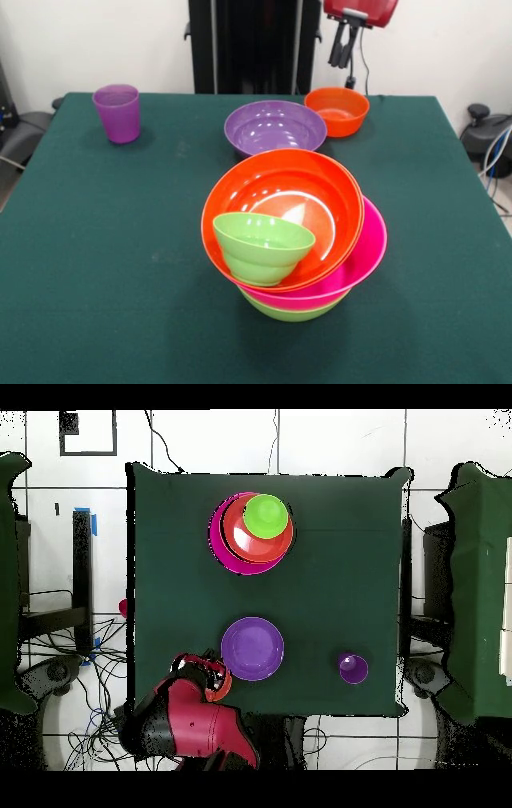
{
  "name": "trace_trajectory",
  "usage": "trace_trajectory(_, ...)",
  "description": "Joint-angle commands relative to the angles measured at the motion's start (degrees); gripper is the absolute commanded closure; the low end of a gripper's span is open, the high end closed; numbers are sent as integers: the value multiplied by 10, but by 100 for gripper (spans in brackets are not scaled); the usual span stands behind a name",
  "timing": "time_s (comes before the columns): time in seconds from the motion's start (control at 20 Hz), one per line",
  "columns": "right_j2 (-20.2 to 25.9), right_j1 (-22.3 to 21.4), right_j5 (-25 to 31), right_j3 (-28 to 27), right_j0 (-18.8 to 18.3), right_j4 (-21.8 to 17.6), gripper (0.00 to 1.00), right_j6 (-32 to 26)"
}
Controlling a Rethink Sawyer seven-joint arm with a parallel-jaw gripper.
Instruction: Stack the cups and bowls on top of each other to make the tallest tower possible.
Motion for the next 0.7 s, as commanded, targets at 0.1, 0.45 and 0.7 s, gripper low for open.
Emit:
trace_trajectory(0.1,56,44,-52,30,-12,-15,100,100)
trace_trajectory(0.45,49,78,-79,20,-11,-15,100,91)
trace_trajectory(0.7,49,79,-77,23,-13,-17,0,88)
